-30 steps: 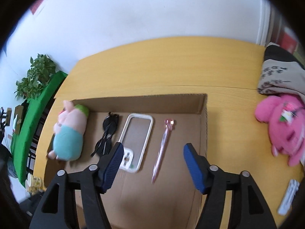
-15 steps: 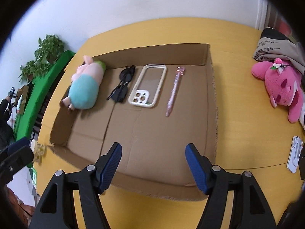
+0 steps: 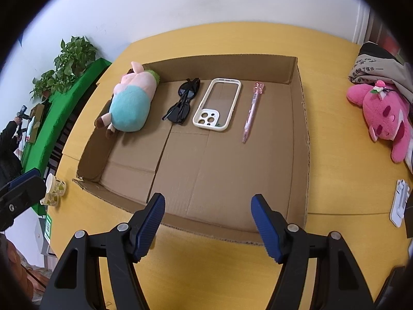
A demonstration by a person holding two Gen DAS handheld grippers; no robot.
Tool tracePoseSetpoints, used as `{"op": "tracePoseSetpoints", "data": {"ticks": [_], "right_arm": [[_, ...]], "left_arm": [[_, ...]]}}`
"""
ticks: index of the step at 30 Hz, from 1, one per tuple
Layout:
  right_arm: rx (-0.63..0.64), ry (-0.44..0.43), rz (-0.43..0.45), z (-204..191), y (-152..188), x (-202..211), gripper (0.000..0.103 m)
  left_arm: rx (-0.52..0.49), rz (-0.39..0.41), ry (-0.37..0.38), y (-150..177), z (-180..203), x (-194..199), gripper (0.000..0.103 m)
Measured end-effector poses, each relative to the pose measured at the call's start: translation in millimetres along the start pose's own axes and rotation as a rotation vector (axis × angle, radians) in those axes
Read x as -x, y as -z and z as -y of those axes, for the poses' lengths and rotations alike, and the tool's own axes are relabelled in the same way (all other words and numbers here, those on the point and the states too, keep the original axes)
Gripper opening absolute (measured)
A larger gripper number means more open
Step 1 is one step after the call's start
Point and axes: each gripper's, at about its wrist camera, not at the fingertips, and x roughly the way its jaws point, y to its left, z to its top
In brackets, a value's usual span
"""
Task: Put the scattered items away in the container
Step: 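Move the left gripper toward the white earbud case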
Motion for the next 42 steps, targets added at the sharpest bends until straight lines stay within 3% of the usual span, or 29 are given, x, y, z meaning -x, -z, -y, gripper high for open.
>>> {"op": "tracePoseSetpoints", "data": {"ticks": [5,16,25,32,42], "right_arm": [[-0.007,0.026,-0.018,-8.1,3.0,0.0,0.069],[-0.032,0.127,0.027,-41.4,-11.3,11.3,0.069],[-0.052,0.187,0.047,-71.5,-13.4,21.1,0.069],[-0.042,0.151,-0.010,-97.1,6.8,-1.7,0.069],[-0.018,0.066,-0.147,-102.6,71.0,-49.4,0.069]], "left_arm": [[-0.009,-0.024,0.048,-1.2,-2.1,-9.1,0.096],[-0.118,-0.074,0.119,-16.8,-11.8,-36.8,0.096],[-0.202,-0.071,0.111,-16.4,-28.2,-36.9,0.096],[-0.218,-0.117,0.077,8.0,-58.9,-42.0,0.096],[-0.219,-0.245,0.079,61.7,-74.4,-71.9,0.096]]}}
